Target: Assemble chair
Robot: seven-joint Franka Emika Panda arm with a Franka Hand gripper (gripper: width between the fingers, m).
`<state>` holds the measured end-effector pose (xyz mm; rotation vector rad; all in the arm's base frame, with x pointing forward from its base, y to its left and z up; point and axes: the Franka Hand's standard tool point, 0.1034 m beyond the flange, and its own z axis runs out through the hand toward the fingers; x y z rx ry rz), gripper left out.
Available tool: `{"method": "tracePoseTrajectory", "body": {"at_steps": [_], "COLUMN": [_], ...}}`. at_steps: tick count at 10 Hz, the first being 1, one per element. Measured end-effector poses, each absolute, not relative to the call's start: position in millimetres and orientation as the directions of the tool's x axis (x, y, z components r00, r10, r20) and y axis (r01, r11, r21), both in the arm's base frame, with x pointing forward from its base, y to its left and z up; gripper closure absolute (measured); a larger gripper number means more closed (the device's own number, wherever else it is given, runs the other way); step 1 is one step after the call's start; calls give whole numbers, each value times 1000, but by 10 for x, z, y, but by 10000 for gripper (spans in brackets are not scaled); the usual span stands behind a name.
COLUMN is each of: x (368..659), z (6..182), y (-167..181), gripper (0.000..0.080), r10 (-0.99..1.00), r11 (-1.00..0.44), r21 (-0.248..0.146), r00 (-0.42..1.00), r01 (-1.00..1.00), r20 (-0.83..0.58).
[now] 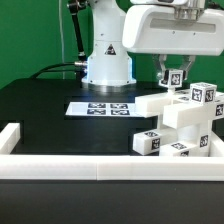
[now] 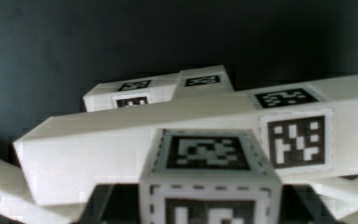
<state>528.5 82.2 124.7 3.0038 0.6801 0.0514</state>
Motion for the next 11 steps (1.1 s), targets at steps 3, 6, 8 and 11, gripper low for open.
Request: {"method": "tracePoseTrajectory", "body": {"at_steps": [3,6,8,11], "x": [5291,5315,5326,5332], "z": [1220,1173,1173,1174], "y": [831,789,787,770], "gripper": [512,512,512,512], "r10": [435,431,431,429], "r11": [-899,-900,-900,-901], "r21": [68,72,74,74], "r00": [900,902,902,903], "r01": [433,429,429,427], "r20": [15,9,13,14]}}
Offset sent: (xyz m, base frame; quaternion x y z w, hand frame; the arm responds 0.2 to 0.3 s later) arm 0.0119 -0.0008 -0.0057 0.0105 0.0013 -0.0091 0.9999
